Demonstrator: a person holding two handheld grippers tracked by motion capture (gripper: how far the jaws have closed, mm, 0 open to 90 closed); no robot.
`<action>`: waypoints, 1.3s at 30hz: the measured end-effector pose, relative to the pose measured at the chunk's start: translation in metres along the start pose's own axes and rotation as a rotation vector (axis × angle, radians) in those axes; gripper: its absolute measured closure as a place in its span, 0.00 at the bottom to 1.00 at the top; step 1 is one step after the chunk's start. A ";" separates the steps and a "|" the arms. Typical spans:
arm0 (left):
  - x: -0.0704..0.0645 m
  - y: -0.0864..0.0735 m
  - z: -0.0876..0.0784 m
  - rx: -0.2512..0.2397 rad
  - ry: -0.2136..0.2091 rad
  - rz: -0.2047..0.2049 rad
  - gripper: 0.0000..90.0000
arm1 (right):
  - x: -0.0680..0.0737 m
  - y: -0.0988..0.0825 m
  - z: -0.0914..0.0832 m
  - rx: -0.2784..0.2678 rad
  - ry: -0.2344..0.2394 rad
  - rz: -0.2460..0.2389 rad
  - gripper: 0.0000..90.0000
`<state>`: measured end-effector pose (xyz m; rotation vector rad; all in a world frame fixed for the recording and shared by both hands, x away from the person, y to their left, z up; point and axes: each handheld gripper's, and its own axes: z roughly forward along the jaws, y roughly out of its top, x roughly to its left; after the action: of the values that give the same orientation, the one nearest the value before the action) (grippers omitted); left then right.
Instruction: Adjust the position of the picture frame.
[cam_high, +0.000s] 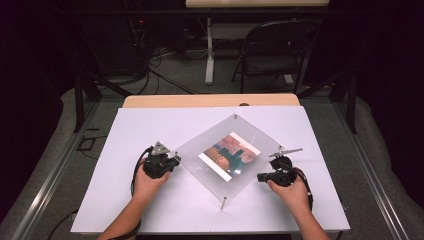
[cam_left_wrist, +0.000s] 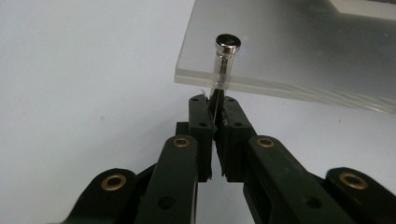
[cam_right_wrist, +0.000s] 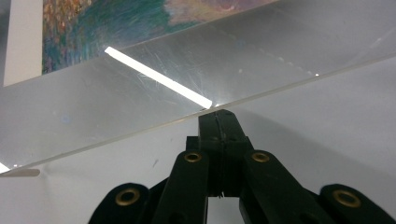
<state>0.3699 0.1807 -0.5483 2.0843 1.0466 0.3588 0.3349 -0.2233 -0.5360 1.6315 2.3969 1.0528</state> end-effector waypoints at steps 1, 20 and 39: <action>0.000 -0.002 -0.003 0.002 0.006 0.001 0.95 | 0.000 0.004 0.002 0.005 -0.001 -0.005 1.00; -0.018 -0.045 -0.052 -0.008 0.019 -0.098 0.95 | 0.004 0.081 0.050 0.047 -0.003 -0.063 1.00; -0.049 -0.050 -0.044 0.019 -0.103 -0.086 0.81 | -0.006 0.033 0.022 -0.099 0.032 -0.079 0.80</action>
<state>0.2870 0.1835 -0.5512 2.0437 1.0782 0.1974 0.3733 -0.2106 -0.5364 1.4877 2.3656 1.1725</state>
